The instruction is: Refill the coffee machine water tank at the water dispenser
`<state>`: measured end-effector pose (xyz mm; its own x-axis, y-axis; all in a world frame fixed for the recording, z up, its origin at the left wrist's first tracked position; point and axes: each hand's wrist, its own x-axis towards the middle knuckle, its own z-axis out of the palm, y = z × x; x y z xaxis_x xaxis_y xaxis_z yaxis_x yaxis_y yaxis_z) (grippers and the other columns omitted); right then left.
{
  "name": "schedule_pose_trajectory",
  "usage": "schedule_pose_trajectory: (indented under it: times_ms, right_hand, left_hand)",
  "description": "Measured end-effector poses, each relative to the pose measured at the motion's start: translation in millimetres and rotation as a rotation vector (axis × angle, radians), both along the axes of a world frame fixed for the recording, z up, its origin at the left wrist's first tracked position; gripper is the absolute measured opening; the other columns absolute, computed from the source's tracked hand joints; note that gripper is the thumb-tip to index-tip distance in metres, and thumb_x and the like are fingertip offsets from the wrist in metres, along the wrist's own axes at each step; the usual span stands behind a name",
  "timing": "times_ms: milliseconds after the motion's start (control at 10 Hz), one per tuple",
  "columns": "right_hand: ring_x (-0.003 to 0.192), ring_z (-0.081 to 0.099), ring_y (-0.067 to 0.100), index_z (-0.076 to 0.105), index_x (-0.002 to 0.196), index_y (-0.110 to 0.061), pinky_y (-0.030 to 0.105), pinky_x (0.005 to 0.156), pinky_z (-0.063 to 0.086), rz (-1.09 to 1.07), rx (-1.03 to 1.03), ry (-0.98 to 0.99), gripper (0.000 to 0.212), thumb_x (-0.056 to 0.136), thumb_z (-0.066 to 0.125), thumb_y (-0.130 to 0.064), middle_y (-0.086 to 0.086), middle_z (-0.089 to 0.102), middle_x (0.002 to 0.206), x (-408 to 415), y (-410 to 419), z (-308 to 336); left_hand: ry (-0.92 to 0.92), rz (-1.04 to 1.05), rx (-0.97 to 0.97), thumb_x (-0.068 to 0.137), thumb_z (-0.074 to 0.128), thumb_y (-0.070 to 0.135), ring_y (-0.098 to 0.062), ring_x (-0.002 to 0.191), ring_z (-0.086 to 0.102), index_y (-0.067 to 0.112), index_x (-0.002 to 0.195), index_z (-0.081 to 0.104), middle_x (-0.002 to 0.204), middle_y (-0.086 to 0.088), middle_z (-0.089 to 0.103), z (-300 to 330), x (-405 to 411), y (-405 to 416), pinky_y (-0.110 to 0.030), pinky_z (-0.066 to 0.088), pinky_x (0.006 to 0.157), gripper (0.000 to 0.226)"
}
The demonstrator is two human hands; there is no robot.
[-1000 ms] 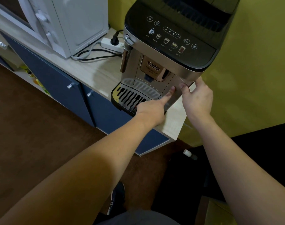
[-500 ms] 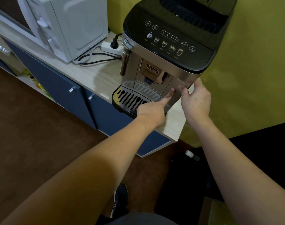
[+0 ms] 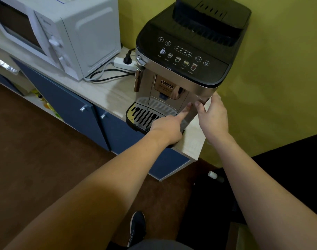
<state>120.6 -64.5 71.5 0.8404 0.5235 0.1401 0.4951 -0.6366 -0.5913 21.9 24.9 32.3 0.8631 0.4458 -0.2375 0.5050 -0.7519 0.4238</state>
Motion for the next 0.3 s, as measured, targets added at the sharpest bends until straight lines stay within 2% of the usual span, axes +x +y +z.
schedule_pose_trajectory:
  times_ms: [100, 200, 300]
  right_hand:
    - [0.150, 0.025, 0.021, 0.025, 0.155, -0.010, 0.031, 0.118, 0.021, -0.001, -0.019, 0.038, 0.067, 0.100, 0.054, -0.035, 0.007, 0.029, 0.162, -9, -12, 3]
    - [0.151, 0.022, 0.019, 0.023, 0.157, -0.013, 0.031, 0.119, 0.019, -0.018, 0.014, 0.083, 0.069, 0.100, 0.053, -0.037, 0.004, 0.026, 0.164, -20, -23, -4]
    - [0.151, 0.023, 0.018, 0.026, 0.156, -0.016, 0.034, 0.119, 0.022, -0.085, 0.074, 0.156, 0.066, 0.100, 0.054, -0.035, 0.001, 0.028, 0.163, -30, -31, -2]
  left_hand:
    - [-0.110, 0.015, 0.050, 0.096, 0.045, 0.023, -0.031, 0.109, 0.056, 0.036, 0.154, 0.008, 0.128, -0.013, 0.052, -2, -8, 3, -0.048, 0.053, 0.084, 0.070]
    - [-0.270, 0.045, 0.102, 0.097, 0.046, 0.029, -0.030, 0.118, 0.052, 0.017, 0.145, 0.036, 0.133, -0.011, 0.053, -6, -20, 9, -0.045, 0.050, 0.089, 0.050]
    - [-0.357, 0.043, 0.061, 0.098, 0.049, 0.031, -0.027, 0.126, 0.049, 0.012, 0.143, 0.042, 0.139, -0.010, 0.052, -1, -33, 11, -0.043, 0.046, 0.100, 0.049]
